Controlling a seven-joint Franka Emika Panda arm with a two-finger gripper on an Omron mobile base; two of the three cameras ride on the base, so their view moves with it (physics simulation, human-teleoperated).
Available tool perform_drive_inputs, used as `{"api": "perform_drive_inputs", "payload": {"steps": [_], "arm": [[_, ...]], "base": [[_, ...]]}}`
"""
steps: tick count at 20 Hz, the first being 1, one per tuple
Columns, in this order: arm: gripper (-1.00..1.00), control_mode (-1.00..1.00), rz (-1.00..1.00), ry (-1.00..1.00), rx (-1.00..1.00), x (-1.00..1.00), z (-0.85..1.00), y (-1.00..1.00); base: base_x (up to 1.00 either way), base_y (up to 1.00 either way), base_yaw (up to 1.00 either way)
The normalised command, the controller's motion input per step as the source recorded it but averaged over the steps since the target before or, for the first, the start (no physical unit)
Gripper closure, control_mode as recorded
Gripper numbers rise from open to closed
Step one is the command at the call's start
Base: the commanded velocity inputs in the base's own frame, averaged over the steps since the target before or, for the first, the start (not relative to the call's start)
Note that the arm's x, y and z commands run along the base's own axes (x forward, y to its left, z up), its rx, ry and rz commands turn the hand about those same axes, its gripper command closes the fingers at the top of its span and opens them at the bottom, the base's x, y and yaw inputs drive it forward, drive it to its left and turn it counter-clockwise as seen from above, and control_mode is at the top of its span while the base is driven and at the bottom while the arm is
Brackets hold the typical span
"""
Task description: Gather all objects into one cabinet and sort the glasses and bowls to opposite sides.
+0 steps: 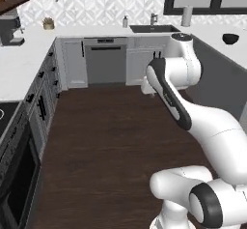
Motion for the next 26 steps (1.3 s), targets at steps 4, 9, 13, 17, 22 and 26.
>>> {"api": "perform_drive_inputs", "payload": {"steps": [4,9,13,17,22,26], "arm": [[-1.0,1.0,0.0,0.0,0.0,0.0,0.0,0.0],[-1.0,1.0,0.0,0.0,0.0,0.0,0.0,0.0],[-1.0,1.0,0.0,0.0,0.0,0.0,0.0,0.0],[-1.0,1.0,0.0,0.0,0.0,0.0,0.0,0.0],[-1.0,1.0,0.0,0.0,0.0,0.0,0.0,0.0],[-1.0,1.0,0.0,0.0,0.0,0.0,0.0,0.0]], "base": [[1.0,0.32,-0.44],[0.7,0.72,-0.33],[0.23,0.98,-0.21],[0.0,1.0,-0.13],[0.37,0.72,-0.03],[0.99,0.43,0.0]]}}
